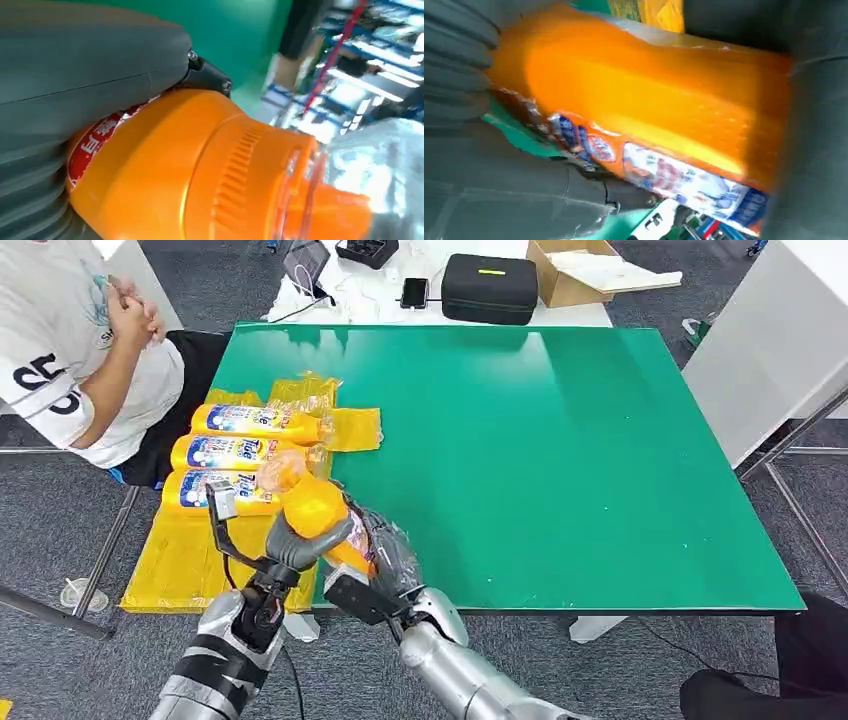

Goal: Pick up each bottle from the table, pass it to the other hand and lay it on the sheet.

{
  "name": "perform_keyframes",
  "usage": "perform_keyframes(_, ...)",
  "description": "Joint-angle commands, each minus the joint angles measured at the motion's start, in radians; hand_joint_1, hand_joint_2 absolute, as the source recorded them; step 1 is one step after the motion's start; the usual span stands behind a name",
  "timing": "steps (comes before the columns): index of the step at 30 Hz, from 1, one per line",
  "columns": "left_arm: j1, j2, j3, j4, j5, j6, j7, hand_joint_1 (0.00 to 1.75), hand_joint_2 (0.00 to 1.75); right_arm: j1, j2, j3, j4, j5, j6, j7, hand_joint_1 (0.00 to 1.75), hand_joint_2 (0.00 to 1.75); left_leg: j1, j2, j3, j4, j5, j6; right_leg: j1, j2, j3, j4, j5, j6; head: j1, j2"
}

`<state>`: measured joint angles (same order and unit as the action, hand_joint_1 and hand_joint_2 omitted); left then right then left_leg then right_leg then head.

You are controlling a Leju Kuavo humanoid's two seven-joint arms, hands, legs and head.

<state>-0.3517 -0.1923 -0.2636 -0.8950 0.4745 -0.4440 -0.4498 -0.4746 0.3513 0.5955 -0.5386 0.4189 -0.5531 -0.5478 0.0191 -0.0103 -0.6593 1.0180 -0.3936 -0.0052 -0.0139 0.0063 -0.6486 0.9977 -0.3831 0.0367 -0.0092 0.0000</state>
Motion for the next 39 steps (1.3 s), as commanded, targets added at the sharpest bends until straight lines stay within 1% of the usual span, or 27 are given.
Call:
perform_keyframes(1,-0.043,-0.001,0.017,-0.027,-0.035,0.038,-0.014,1.75,1.75,-0.026,-0.019,-0.05,0.004,0.003,0.001,0.009,0.0,0.0,0.0,-0.001,0.004,0.0,-0.002,0.001,0.001,-0.002,0.005,0.0,-0.002,-0.001,0.0,0.0)
perform_keyframes(2,-0.044,0.003,0.027,-0.052,-0.124,0.127,-0.074,1.75,1.75,-0.02,-0.021,-0.075,-0.029,-0.001,-0.011,-0.009,0.0,0.0,0.0,0.0,0.005,0.0,-0.002,0.001,0.001,-0.002,0.006,0.0,-0.002,-0.002,0.0,0.0)
perform_keyframes(3,-0.046,0.005,0.047,-0.073,-0.19,0.204,-0.11,1.75,1.75,-0.011,-0.027,-0.094,-0.076,-0.009,-0.008,-0.019,0.0,0.0,0.0,-0.001,0.002,0.0,-0.001,0.001,0.0,-0.002,0.003,0.0,-0.001,-0.001,0.0,0.0)
perform_keyframes(4,-0.049,0.011,0.077,-0.106,-0.298,0.327,-0.157,1.75,1.75,0.012,-0.038,-0.116,-0.164,-0.019,0.006,-0.02,0.0,0.0,0.0,-0.001,0.003,0.0,-0.001,0.001,0.001,-0.002,0.004,0.0,-0.002,-0.001,0.0,0.0)
perform_keyframes(5,-0.053,0.012,0.107,-0.12,-0.349,0.396,-0.171,1.75,1.75,0.034,-0.047,-0.129,-0.237,-0.025,0.01,-0.019,0.0,0.0,0.0,0.0,0.001,0.0,-0.001,0.001,0.001,-0.001,0.001,0.0,-0.001,-0.001,0.0,0.0)
perform_keyframes(6,-0.055,0.015,0.138,-0.13,-0.397,0.45,-0.181,1.75,1.75,0.057,-0.058,-0.133,-0.309,-0.023,0.024,-0.009,0.0,0.0,0.0,0.0,0.003,0.001,-0.002,0.001,0.001,-0.001,0.003,0.0,-0.002,-0.001,0.0,0.0)
perform_keyframes(8,-0.064,0.034,0.198,-0.127,-0.523,0.591,-0.227,1.75,1.75,0.109,-0.08,-0.142,-0.454,-0.029,0.049,0.004,0.0,0.0,0.001,0.0,0.001,0.001,-0.001,0.001,0.001,-0.001,0.001,0.001,-0.001,-0.001,0.0,0.0)
perform_keyframes(9,-0.065,0.045,0.216,-0.127,-0.611,0.684,-0.248,1.75,1.75,0.128,-0.088,-0.142,-0.501,-0.032,0.06,0.006,0.0,0.0,0.0,0.0,0.001,0.001,-0.001,0.001,0.001,-0.001,0.002,0.001,-0.001,-0.001,0.0,0.0)
perform_keyframes(10,-0.064,0.05,0.239,-0.128,-0.635,0.703,-0.248,1.75,1.75,0.148,-0.093,-0.149,-0.544,-0.039,0.059,0.004,0.0,0.0,0.001,0.001,0.003,0.001,-0.002,0.001,0.002,0.0,0.004,0.0,-0.002,-0.002,0.0,0.0)
perform_keyframes(12,-0.047,0.07,0.265,-0.143,-0.694,0.763,-0.248,1.75,1.75,0.195,-0.104,-0.167,-0.638,-0.068,0.044,-0.016,0.0,0.0,0.0,0.0,0.002,0.0,-0.001,0.001,0.001,-0.001,0.002,0.0,-0.001,-0.001,0.0,0.0)
perform_keyframes(14,-0.023,0.09,0.265,-0.163,-0.735,0.785,-0.248,1.75,1.75,0.231,-0.114,-0.183,-0.704,-0.089,0.029,-0.03,0.0,0.0,0.0,-0.001,0.002,0.0,-0.001,0.001,0.001,-0.001,0.003,0.0,-0.001,-0.001,0.0,0.0)
perform_keyframes(15,-0.006,0.101,0.266,-0.176,-0.765,0.804,-0.248,1.75,1.75,0.253,-0.118,-0.198,-0.747,-0.104,0.014,-0.048,0.0,0.0,0.001,0.0,0.009,0.0,-0.004,0.002,0.002,-0.002,0.01,0.0,-0.004,-0.002,0.0,0.0)
perform_keyframes(16,0.005,0.11,0.274,-0.181,-0.797,0.816,-0.248,1.75,1.75,0.273,-0.119,-0.218,-0.786,-0.124,-0.002,-0.061,0.0,0.0,0.0,0.0,0.003,-0.001,-0.002,0.001,0.001,0.0,0.004,-0.001,-0.001,-0.001,-0.001,0.0)
perform_keyframes(17,0.01,0.11,0.281,-0.185,-0.802,0.813,-0.248,1.75,1.75,0.277,-0.124,-0.219,-0.796,-0.127,-0.001,-0.062,0.0,0.0,0.0,0.001,0.005,-0.001,-0.003,0.001,0.001,0.0,0.006,-0.001,-0.002,-0.001,0.0,0.0)
perform_keyframes(19,0.012,0.112,0.282,-0.188,-0.802,0.812,-0.248,1.75,1.75,0.278,-0.126,-0.221,-0.8,-0.128,0.0,-0.062,0.0,0.0,0.0,0.0,0.002,-0.001,-0.001,0.001,0.0,0.0,0.003,0.0,-0.001,-0.001,0.0,0.0)
perform_keyframes(20,0.019,0.109,0.294,-0.194,-0.824,0.829,-0.248,1.75,1.75,0.291,-0.115,-0.243,-0.822,-0.171,-0.004,-0.083,0.0,0.0,0.0,0.0,0.005,0.0,-0.003,0.001,0.001,-0.001,0.006,0.0,-0.003,-0.001,0.0,0.0)
perform_keyframes(22,0.034,0.116,0.303,-0.204,-0.836,0.827,-0.248,1.75,1.75,0.307,-0.111,-0.266,-0.853,-0.193,-0.025,-0.098,0.0,0.0,0.0,0.0,0.002,0.0,-0.001,0.001,0.001,-0.001,0.003,0.0,-0.001,-0.001,0.0,0.0)
perform_keyframes(23,0.048,0.127,0.301,-0.216,-0.858,0.818,-0.239,1.75,1.75,0.315,-0.116,-0.274,-0.866,-0.2,-0.031,-0.1,0.0,0.0,0.0,0.001,0.004,0.0,-0.002,0.001,0.001,0.0,0.005,0.0,-0.002,-0.001,0.0,0.0)
perform_keyframes(24,0.059,0.131,0.304,-0.229,-0.864,0.81,-0.236,1.75,1.75,0.32,-0.119,-0.279,-0.874,-0.202,-0.033,-0.099,0.0,0.0,0.0,0.0,0.001,0.0,-0.001,0.0,0.0,0.0,0.002,0.0,-0.001,-0.001,0.0,0.0)
perform_keyframes(27,0.063,0.131,0.306,-0.232,-0.864,0.809,-0.236,1.75,1.75,0.321,-0.121,-0.282,-0.875,-0.205,-0.032,-0.099,0.0,0.0,0.0,0.001,0.005,0.0,-0.003,0.001,0.001,0.0,0.006,-0.001,-0.002,-0.002,0.0,0.0)
perform_keyframes(34,0.074,0.14,0.299,-0.244,-0.872,0.771,-0.217,1.75,1.75,0.325,-0.113,-0.296,-0.874,-0.223,-0.038,-0.101,0.0,0.0,0.001,0.001,0.007,0.0,-0.004,0.001,0.001,0.0,0.008,0.0,-0.003,-0.002,0.0,0.0)
perform_keyframes(35,0.147,0.2,0.266,-0.326,-0.924,0.642,-0.193,1.75,1.75,0.336,-0.125,-0.324,-0.87,-0.271,-0.003,-0.105,0.0,0.0,0.001,0.002,0.008,0.0,-0.004,0.001,0.002,0.0,0.009,-0.001,-0.004,-0.002,0.0,0.0)
perform_keyframes(36,0.149,0.306,0.19,-0.228,-1.174,0.671,-0.137,1.75,1.75,0.308,-0.126,-0.33,-0.825,-0.304,0.039,-0.11,0.0,0.0,0.001,0.002,0.008,0.0,-0.004,0.001,0.001,0.0,0.008,-0.001,-0.004,-0.002,0.0,0.0)
perform_keyframes(37,0.144,0.32,0.176,-0.197,-1.207,0.671,-0.143,1.75,1.75,0.303,-0.126,-0.33,-0.819,-0.304,0.041,-0.112,0.0,0.0,0.0,0.006,0.008,-0.001,-0.004,0.001,0.001,0.004,0.008,-0.002,-0.002,-0.002,0.0,0.0)
perform_keyframes(39,0.108,0.37,0.094,-0.058,-1.369,0.697,-0.131,1.75,1.75,0.29,-0.127,-0.327,-0.81,-0.311,0.053,-0.114,0.0,0.0,0.0,0.005,0.009,-0.002,-0.004,0.001,0.001,0.003,0.009,-0.002,-0.003,-0.002,0.0,0.0)
